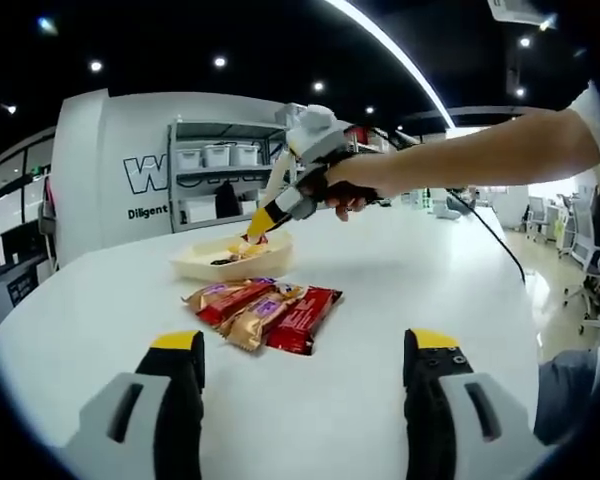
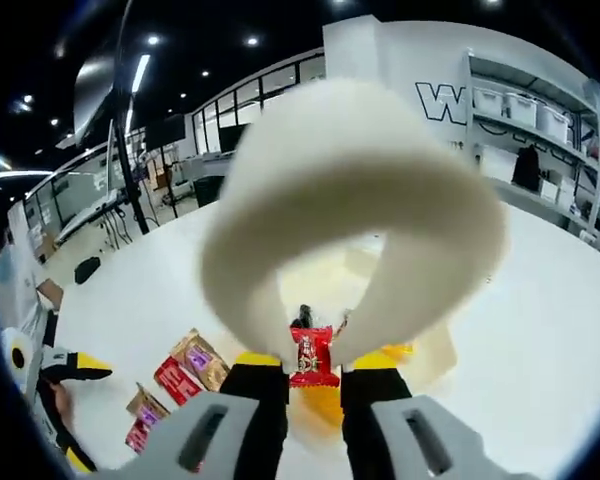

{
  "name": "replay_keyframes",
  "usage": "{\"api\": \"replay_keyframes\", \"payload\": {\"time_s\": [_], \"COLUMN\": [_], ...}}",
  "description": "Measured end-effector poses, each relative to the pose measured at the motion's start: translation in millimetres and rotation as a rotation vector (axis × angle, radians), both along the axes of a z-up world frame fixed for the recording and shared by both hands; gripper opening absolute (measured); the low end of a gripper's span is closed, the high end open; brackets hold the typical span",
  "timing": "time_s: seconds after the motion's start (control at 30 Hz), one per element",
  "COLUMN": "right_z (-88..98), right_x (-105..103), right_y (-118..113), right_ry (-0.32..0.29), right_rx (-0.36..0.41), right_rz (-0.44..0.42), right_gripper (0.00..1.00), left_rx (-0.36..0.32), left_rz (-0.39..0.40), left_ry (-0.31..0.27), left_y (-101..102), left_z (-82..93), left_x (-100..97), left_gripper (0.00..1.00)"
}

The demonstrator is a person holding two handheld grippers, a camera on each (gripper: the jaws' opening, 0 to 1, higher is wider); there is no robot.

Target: Place the target food into the container with the food tongs after gripping and lifting it, then release it inside without dropping or visibly crushing the food.

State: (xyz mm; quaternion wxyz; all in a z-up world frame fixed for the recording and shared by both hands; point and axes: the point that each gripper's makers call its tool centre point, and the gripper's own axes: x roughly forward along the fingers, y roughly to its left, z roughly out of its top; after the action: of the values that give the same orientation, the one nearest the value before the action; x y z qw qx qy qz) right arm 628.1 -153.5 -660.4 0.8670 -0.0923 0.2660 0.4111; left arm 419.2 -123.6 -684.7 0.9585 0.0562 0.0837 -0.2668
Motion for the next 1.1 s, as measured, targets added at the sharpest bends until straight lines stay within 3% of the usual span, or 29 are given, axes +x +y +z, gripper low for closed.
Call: {"api": "replay_keyframes", "payload": {"time_s": [0.2,0.57,0.67,1.1], "right_z": [-6.7,-28.0,-24.8,-13.9], "right_x": [3,9,6,0], "right_y": [12,8,9,2], "right_ry": [0.021,0.017,0.033,0.004], "right_rx": [0.025,-0.035,0.020,0.038], "right_rz": [0.013,-0.004,-0.007,-0.007], "right_gripper": [0.13,0.16,0.17,0.17], "left_rx": [0.000,-0.003,-0.005,-0.004], "left_rz": [-0.006,-0.008,-0.008,-0.005], "left_ry": [0.003,0.003,0.003,0.005], "left_y": [0,0,0,-1], "left_z": [-0.9,-0.5,-0.3,0.0], "left_x": [1.0,0.7,0.7,0.0], "left_gripper": [0.81,0.80,0.80,0.80]}}
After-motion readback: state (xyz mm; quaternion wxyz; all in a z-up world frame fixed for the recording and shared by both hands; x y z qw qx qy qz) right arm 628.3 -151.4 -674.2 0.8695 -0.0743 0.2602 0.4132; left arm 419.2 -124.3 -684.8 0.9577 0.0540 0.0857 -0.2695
